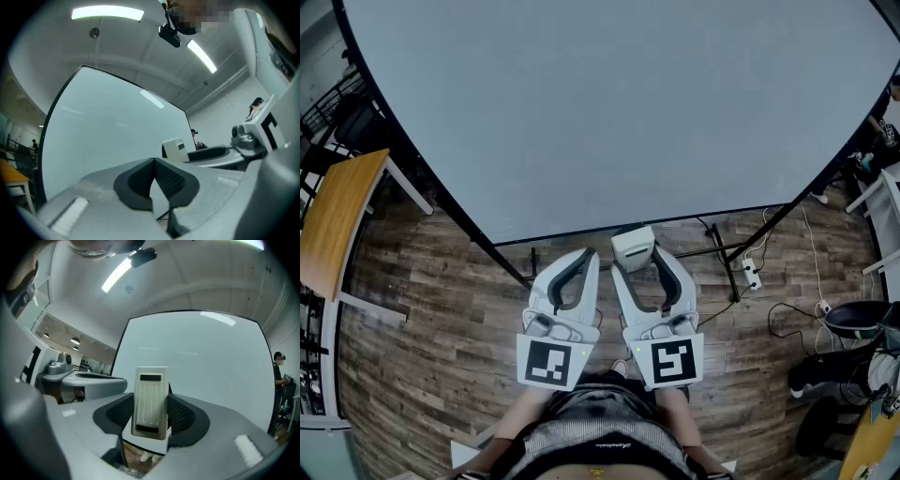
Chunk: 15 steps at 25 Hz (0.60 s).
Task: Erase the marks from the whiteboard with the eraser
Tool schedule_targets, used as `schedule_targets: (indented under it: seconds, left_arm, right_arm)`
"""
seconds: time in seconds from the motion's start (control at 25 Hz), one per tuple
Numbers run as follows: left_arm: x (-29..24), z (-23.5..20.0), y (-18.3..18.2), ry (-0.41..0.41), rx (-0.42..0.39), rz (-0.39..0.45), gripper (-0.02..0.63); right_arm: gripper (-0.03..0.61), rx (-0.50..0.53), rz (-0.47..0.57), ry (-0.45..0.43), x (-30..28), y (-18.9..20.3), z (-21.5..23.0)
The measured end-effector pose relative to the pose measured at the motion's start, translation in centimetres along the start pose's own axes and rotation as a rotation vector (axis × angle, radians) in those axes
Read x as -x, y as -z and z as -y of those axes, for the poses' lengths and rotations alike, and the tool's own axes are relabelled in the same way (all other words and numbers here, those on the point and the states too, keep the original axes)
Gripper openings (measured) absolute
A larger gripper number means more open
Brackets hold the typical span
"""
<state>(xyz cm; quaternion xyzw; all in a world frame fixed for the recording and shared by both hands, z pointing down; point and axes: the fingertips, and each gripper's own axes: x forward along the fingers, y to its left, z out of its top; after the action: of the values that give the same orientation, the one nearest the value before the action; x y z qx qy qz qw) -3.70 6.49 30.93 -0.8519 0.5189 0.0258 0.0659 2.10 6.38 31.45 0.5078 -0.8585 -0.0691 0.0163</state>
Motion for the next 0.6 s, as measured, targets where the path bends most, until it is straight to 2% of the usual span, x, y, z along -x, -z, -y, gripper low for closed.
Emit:
schedule_targets:
  seconds: [0.36, 0.6]
  left_arm:
    - [-0.9, 3.3, 0.0, 0.025, 0.057, -0.006, 0.005]
    - [-1.6, 4.4, 0.8, -0.021, 0.065, -0.017, 0.005]
  right_arm:
    - [0.233, -0.003, 0.013, -0.029, 2.1, -0.3, 2.1]
    - [0.233, 0.028, -0.010, -0.067, 2.1, 0.8, 3.7]
